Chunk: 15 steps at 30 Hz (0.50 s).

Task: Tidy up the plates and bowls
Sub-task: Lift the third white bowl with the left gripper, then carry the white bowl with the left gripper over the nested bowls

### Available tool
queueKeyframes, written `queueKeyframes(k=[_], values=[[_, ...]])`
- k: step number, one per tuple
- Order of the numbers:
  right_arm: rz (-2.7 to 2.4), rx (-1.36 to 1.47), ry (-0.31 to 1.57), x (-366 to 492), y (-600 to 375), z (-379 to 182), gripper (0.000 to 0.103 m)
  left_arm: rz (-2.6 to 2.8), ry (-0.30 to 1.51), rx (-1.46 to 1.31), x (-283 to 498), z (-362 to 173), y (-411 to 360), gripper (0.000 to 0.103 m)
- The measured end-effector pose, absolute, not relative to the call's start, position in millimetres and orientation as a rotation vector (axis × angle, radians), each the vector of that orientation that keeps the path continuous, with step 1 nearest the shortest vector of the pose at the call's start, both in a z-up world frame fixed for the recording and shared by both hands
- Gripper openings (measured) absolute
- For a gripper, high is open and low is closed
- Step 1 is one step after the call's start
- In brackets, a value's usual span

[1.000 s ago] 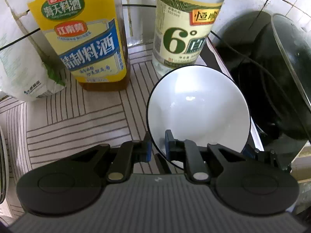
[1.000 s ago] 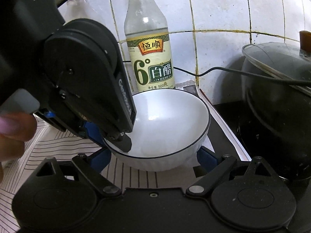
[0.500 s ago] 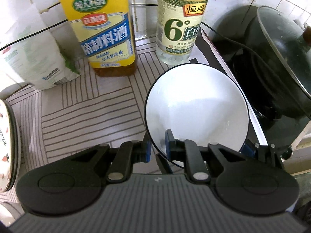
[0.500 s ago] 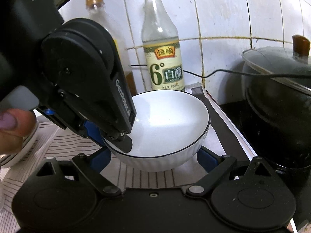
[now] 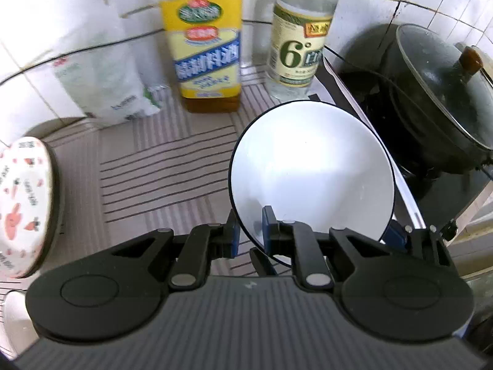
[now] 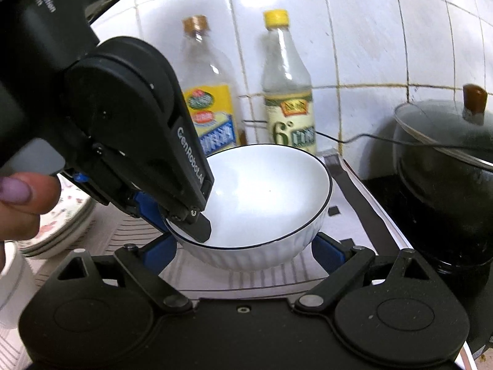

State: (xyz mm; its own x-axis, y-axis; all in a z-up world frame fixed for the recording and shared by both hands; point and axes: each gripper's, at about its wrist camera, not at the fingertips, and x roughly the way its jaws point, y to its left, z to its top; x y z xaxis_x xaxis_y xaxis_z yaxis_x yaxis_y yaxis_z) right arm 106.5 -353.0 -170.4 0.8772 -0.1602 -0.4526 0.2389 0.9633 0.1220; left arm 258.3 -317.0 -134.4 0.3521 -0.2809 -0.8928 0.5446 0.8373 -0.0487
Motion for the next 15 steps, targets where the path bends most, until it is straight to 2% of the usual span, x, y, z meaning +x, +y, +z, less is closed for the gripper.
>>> queueKeyframes(k=[15], values=[[-0.043,0.072,0.414,85,-263,-126,0.097,-0.432,1.086,0.161,227,-82,-200,0.014]])
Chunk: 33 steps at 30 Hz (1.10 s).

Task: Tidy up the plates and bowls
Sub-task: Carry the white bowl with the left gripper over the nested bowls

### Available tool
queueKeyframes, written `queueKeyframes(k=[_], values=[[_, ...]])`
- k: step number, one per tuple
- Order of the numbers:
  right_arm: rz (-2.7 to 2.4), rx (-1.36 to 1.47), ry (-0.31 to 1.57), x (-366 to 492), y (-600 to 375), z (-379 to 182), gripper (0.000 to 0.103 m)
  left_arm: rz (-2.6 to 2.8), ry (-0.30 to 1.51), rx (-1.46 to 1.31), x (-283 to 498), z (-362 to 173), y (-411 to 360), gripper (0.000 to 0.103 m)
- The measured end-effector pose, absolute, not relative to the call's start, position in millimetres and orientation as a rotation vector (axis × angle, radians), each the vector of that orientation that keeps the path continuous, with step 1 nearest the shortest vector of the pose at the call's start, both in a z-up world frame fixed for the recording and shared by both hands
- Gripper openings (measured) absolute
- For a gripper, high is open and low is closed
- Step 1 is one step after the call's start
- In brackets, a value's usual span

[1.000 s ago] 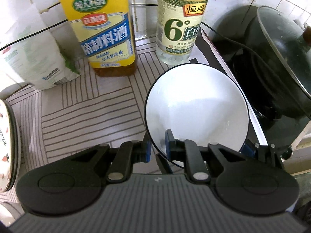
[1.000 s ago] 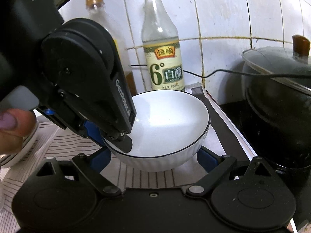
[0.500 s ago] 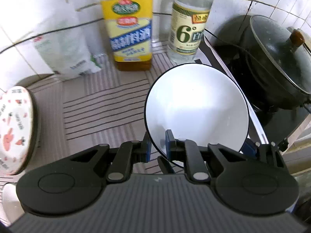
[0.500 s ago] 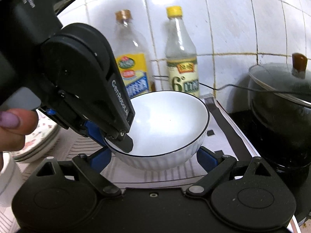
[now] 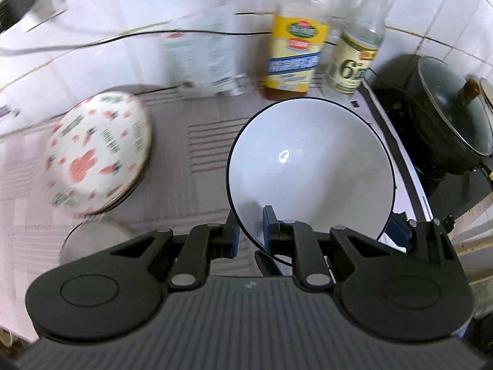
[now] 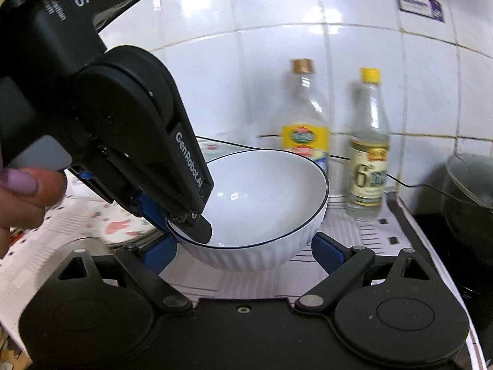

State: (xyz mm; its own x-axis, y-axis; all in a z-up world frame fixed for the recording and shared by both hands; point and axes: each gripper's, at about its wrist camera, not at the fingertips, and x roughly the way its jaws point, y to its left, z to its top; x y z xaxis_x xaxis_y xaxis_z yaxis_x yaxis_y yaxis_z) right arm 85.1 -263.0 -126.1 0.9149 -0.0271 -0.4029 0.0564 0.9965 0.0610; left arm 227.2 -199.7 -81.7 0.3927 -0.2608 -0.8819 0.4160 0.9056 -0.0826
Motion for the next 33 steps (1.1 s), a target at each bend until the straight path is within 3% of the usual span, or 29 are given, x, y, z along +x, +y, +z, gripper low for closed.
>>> queueKeyframes(k=[17,33], values=[[0.253,0.001,0.524,94,-149,-119,0.097,-0.163,1.134,0.026,208,-92,-61,0.014],[0.333,-0.049,0.693,130,-121,-141,0.097,-0.143,1.276,0.028,223,-128,-38,0.02]])
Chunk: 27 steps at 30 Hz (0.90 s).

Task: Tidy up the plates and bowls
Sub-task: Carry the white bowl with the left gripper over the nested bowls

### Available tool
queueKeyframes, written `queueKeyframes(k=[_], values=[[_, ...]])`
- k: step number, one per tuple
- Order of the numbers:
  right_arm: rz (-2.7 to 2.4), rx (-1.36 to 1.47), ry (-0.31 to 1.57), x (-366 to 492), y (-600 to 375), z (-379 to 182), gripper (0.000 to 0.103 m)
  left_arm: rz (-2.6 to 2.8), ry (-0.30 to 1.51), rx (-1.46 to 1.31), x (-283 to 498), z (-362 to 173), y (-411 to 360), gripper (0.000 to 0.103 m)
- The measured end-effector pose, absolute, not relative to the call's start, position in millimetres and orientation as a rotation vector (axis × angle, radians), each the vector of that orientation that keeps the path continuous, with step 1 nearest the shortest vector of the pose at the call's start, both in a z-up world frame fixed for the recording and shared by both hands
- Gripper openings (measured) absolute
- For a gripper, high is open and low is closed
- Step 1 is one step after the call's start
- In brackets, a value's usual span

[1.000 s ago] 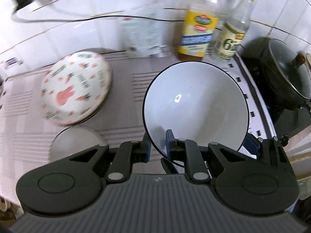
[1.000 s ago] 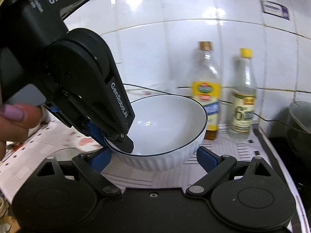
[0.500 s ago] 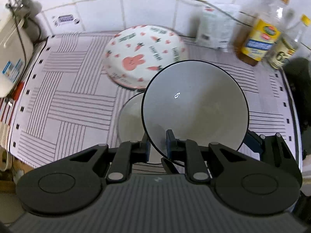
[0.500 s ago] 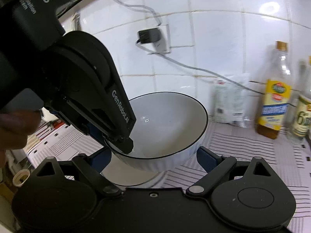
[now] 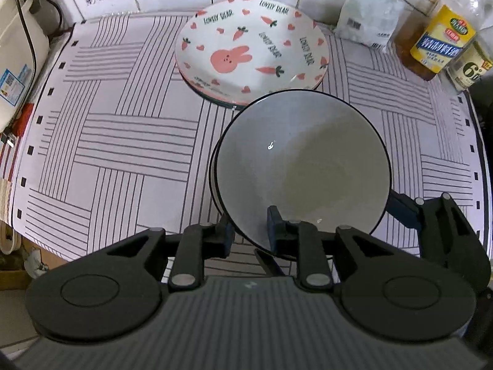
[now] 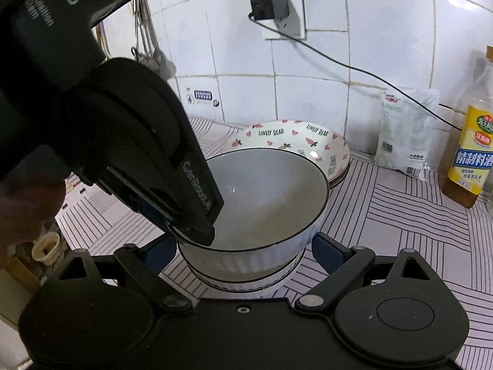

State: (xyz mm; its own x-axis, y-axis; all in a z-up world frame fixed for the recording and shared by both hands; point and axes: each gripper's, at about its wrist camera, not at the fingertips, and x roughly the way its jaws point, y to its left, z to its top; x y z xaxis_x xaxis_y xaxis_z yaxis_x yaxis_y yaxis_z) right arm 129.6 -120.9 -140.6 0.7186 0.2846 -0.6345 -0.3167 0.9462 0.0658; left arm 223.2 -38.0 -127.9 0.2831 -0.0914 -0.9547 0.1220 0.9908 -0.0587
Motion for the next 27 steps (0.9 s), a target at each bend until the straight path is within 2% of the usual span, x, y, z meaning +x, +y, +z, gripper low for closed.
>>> queueKeyframes(k=[7,16,19,21,27], values=[[0.341,-0.086,0.725,133,-113,-147,0.097,-0.108,1.283,0.134,224,-135,-49,0.023],[0.309,-0.139,0.739,138,-103,-157,0.097,-0.093,1.297,0.117,227,-143,-46,0.024],[0.296,-0.154,0.734,137,-101,-158,0.097,-0.107,1.293,0.108,225,-141,-46,0.032],[0.295,-0.161,0.734,135,-101,-158,0.097,-0.118,1.284,0.1,222,-137,-44,0.041],[0.304,-0.09,0.731,128,-114,-153,0.097,-0.149,1.236,0.102,210,-123,-43,0.048]])
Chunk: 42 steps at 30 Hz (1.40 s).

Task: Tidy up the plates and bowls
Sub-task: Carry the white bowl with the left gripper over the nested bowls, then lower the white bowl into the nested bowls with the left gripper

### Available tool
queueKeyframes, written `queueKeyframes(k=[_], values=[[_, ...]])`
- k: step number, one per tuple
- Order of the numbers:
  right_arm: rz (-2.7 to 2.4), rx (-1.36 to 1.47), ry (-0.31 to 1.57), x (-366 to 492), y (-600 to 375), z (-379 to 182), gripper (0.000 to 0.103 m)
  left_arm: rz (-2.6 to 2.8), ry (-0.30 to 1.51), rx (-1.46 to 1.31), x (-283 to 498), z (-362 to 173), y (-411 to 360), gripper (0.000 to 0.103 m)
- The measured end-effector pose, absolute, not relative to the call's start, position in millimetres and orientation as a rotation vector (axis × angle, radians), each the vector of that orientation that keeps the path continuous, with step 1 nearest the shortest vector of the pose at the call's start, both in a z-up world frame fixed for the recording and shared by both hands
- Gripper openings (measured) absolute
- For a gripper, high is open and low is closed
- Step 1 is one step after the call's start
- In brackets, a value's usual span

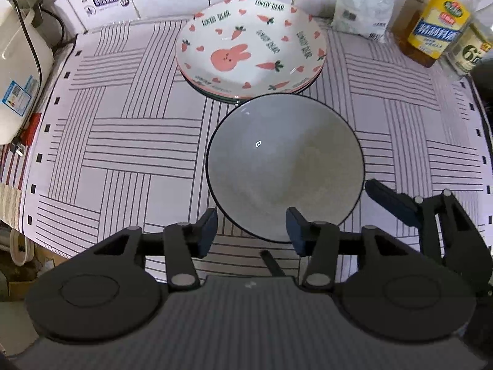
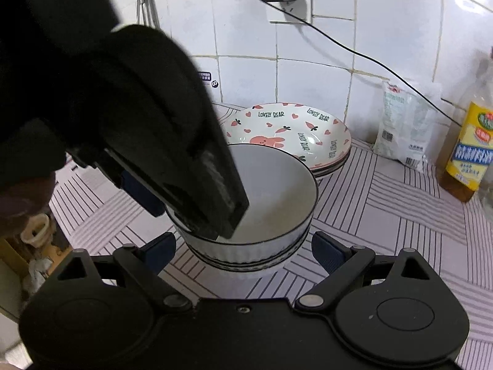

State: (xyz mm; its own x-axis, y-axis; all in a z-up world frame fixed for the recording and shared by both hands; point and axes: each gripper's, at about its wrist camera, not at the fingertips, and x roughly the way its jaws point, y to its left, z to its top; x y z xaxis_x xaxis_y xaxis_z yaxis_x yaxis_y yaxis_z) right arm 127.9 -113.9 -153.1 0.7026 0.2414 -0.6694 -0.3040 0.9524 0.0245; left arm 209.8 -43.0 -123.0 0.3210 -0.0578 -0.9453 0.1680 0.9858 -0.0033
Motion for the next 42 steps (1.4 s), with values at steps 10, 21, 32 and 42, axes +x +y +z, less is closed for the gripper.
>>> queueKeyframes(k=[10,21,32,42], values=[[0.304,-0.067,0.697,98,-119,-146,0.097,-0.186,1.193,0.082,187,-101,-26,0.053],[0.271,0.012,0.69,63,-112,-163,0.097,-0.21,1.138,0.058,152,-102,-5,0.053],[0.268,0.011,0.665,71,-115,-195,0.097,-0.264,0.97,-0.118,138,-112,25,0.067],[0.238,0.037,0.702,137,-124,-230,0.1,-0.289,1.028,-0.224,185,-153,23,0.076]])
